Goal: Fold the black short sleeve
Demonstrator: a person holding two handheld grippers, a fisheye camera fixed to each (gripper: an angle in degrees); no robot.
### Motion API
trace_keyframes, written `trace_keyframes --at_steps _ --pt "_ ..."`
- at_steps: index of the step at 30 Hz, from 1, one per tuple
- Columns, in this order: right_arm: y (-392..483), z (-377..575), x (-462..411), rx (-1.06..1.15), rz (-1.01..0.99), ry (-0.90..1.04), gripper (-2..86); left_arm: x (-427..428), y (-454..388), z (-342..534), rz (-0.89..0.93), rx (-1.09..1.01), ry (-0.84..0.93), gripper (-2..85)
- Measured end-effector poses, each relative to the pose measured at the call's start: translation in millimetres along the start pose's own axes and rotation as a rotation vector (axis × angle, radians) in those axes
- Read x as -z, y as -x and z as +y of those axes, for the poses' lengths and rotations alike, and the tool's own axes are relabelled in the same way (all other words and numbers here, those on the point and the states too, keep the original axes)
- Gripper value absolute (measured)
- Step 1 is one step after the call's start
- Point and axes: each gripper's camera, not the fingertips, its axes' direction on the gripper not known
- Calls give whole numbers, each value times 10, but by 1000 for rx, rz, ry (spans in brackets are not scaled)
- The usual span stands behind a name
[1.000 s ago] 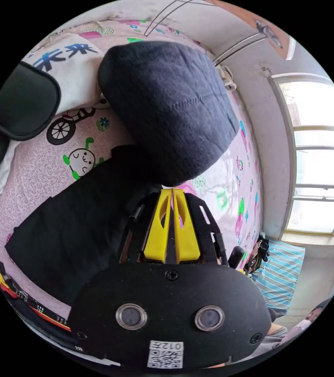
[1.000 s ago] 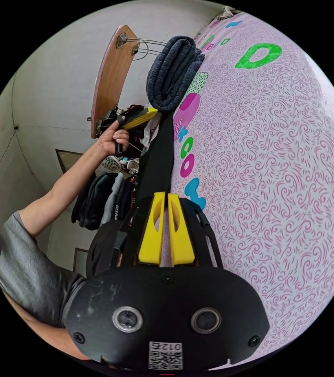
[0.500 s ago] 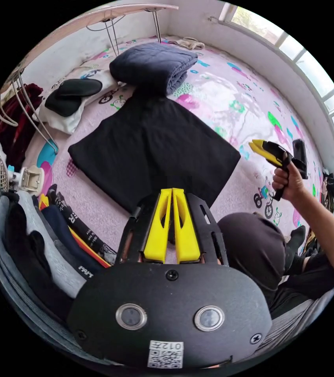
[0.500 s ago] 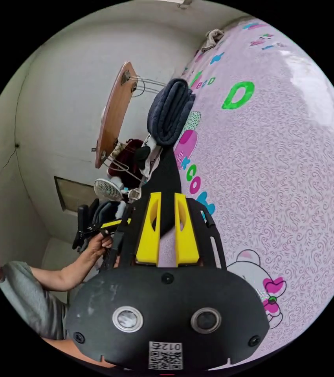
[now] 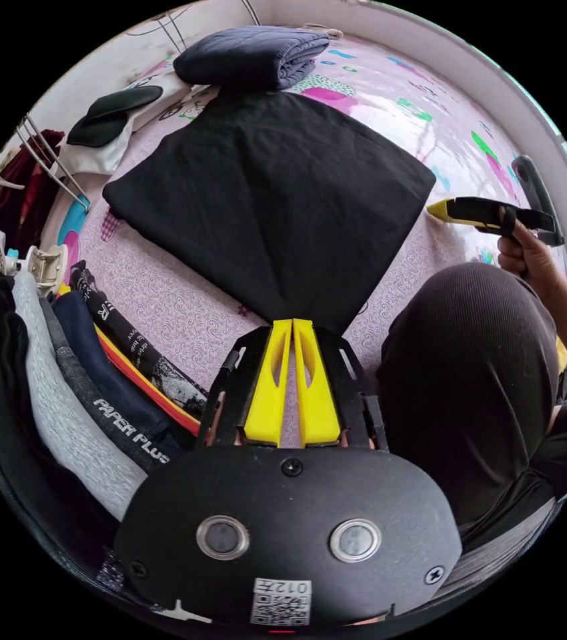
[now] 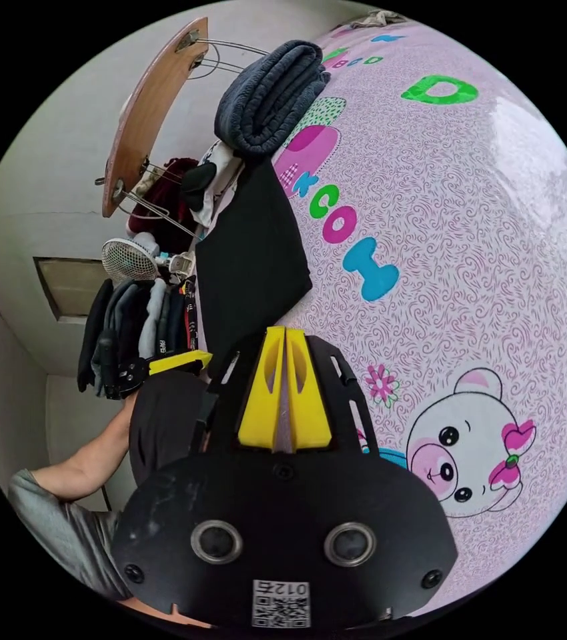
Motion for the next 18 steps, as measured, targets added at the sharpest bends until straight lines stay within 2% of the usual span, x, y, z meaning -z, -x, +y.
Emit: trace_keyframes --at_steps 4,7,13,15,18 --pt "149 263 -132 25 -65 -128 -8 -87 -33 92 37 34 14 8" --pt "443 462 -68 130 -45 -233 -8 204 -217 313 -52 40 -188 8" --pt "1366 993 102 440 313 -289 -8 1118 -819 633 -117 -15 -696 8" --pt "1641 1203 220 514 449 -297 -8 1349 -1147 651 -41 -72 -852 7" --pt "2024 1679 519 598 661 -334 -8 1397 -1664 589 129 -168 -968 7"
